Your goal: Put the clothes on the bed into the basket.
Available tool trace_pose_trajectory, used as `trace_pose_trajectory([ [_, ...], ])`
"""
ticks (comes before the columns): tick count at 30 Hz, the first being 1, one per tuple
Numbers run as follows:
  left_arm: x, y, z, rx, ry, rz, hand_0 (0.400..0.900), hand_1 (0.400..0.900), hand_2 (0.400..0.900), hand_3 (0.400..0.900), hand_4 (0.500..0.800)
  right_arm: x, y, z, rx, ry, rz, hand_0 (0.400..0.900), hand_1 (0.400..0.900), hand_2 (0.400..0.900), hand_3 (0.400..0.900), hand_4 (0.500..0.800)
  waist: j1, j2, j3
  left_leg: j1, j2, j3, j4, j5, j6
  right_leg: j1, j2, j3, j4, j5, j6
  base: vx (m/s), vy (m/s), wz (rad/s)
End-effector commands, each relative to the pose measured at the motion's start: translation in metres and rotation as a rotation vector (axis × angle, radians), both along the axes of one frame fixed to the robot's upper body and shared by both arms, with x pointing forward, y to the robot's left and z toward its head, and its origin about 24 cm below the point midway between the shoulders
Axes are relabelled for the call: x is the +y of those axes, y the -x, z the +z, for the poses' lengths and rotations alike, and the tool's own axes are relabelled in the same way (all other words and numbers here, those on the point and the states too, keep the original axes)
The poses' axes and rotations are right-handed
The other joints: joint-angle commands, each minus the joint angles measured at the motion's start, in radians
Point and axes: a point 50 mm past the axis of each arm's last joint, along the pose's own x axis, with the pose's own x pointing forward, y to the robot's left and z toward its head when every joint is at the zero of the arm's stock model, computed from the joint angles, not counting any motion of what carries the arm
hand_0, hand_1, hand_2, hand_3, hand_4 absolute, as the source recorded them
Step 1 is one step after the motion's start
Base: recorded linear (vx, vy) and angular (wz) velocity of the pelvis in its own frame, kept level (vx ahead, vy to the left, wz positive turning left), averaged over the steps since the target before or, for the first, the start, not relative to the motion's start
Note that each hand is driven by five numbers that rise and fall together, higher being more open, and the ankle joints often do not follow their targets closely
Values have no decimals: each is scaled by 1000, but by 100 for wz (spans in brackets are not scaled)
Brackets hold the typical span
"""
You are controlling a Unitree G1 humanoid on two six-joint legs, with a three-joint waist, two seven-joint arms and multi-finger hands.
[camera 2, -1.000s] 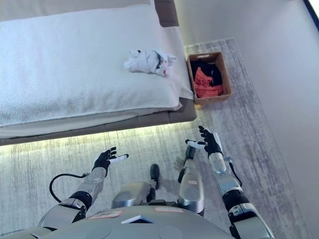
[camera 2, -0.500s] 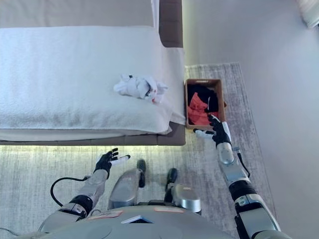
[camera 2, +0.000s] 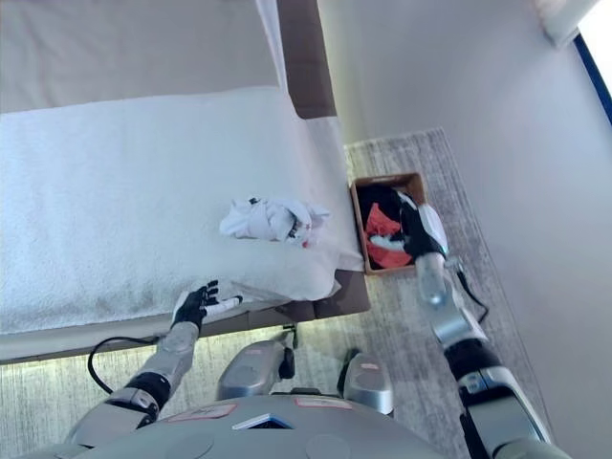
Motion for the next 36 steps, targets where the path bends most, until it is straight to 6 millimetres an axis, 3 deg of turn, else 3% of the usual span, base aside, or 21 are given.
trace_pose_trajectory([
  [1,2,-31,23,-158,-42,-9,900,900,900,900,800,5,-39,82,-363,139,40,900,900,900,900,800,22,-23,64,21,27,-64,-5,-99,-51,1,20,26,-134,247,-7,88,-109,22],
  [4,-6,-41,27,-185,-34,-29,900,900,900,900,800,13,-50,102,-427,216,70,900,900,900,900,800,28,-36,76,-4,32,-68,-5,-97,-56,-19,22,14,-158,272,-8,59,-117,20],
  [9,-28,-57,31,-211,-13,-101,900,900,900,900,800,30,-67,138,-545,269,125,900,900,900,900,800,33,-44,127,-60,58,-109,-5,-72,-68,-44,46,-18,-162,241,-29,-18,-136,25],
  [14,-36,-66,35,-233,4,-108,900,900,900,900,800,48,-75,150,-564,243,178,900,900,900,900,800,43,-61,165,-116,66,-139,6,-59,-72,-77,52,-34,-136,222,-37,-20,-67,18],
  [23,-32,-86,52,-296,-16,-91,900,900,900,900,800,66,-98,180,-566,253,219,900,900,900,900,800,69,-79,248,-235,72,-190,49,-44,-74,-180,56,-58,-36,191,-52,-40,-24,18],
  [30,-27,-92,57,-305,-25,-75,900,900,900,900,800,73,-113,190,-535,259,208,900,900,900,900,800,94,-79,295,-289,73,-216,61,-33,-77,-221,61,-76,-17,184,-56,-9,-6,14],
  [36,-21,-95,59,-298,-39,-73,900,900,900,900,800,87,-121,188,-434,268,285,900,900,900,900,800,117,-99,323,-313,78,-245,63,-41,-90,-235,75,-82,-4,157,-52,2,-19,13],
])
